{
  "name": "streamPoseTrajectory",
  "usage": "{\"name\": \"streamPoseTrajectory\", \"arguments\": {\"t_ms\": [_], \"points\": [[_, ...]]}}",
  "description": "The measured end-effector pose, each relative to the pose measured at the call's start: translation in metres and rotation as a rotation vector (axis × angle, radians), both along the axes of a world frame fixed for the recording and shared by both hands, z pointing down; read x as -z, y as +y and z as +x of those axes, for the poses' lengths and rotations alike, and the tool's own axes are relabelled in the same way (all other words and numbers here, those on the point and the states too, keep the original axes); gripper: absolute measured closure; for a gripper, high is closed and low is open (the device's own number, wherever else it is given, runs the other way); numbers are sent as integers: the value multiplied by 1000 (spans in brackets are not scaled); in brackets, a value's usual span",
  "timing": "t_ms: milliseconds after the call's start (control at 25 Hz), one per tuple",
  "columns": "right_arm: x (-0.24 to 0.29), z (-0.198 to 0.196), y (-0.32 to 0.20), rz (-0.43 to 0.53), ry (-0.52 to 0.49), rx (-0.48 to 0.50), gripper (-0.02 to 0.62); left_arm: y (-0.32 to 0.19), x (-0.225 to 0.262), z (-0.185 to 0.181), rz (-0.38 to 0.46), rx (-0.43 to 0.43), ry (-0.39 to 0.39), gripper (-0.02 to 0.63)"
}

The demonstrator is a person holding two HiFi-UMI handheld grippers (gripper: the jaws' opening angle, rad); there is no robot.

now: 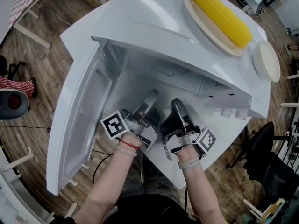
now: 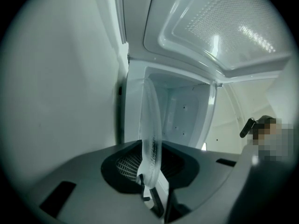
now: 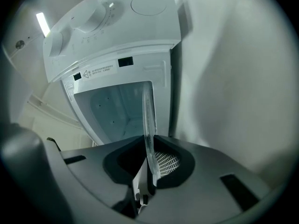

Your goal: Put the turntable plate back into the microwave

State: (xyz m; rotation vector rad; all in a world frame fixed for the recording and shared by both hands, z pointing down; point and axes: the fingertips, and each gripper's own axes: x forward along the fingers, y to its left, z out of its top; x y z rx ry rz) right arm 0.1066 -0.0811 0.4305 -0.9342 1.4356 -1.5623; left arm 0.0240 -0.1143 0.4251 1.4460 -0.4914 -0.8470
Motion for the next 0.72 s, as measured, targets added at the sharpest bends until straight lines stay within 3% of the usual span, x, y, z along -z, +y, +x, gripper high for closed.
{"name": "streamPoseTrajectory", "arguments": {"t_ms": [720], "points": [[-6,3,-9,1,-10,-22,537,-1,-1,-1,-22,7,-3,531]]}}
